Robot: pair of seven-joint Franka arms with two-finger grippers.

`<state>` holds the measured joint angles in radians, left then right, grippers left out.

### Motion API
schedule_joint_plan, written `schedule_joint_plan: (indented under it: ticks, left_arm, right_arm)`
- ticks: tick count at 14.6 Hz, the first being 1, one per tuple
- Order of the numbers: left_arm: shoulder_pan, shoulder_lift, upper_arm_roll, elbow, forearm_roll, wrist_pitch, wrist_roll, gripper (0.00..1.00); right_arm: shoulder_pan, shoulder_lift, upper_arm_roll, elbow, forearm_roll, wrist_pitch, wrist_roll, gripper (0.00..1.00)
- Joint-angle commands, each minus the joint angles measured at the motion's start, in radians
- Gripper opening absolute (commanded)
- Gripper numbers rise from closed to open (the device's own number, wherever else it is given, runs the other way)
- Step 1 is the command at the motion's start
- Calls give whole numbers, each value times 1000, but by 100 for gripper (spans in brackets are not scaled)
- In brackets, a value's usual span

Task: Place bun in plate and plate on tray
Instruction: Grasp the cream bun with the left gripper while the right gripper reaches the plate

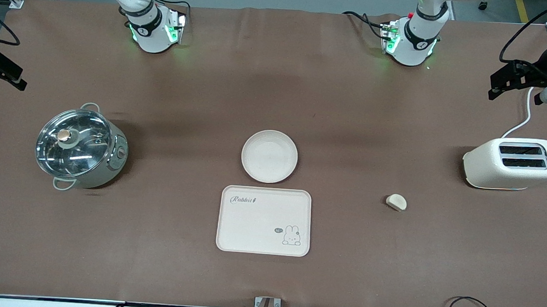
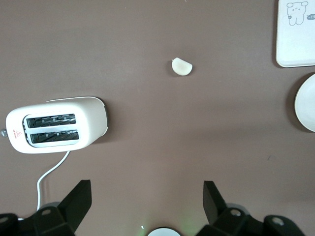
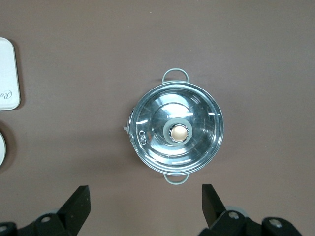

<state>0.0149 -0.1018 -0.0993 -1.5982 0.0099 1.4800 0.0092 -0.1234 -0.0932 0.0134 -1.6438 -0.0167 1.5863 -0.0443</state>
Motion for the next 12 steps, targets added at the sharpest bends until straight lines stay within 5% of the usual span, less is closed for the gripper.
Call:
schedule_joint_plan:
  ticks: [1, 7, 9, 12]
  left_arm:
    - [0, 11, 0, 29, -8, -24, 9, 100]
    - [4, 135, 0, 112, -7, -21, -8, 100]
    - [2, 192, 0, 107, -2, 9, -23, 100]
    - [10, 257, -3, 8, -10, 124, -243, 100]
  right_arm:
    - [-12, -5, 3, -11, 1, 6, 0, 100]
    - [-4, 0, 7, -8, 21, 15, 6, 100]
    - [13, 53, 10, -42, 183, 50, 12, 100]
    - [114, 211, 11, -60, 208, 179, 85, 100]
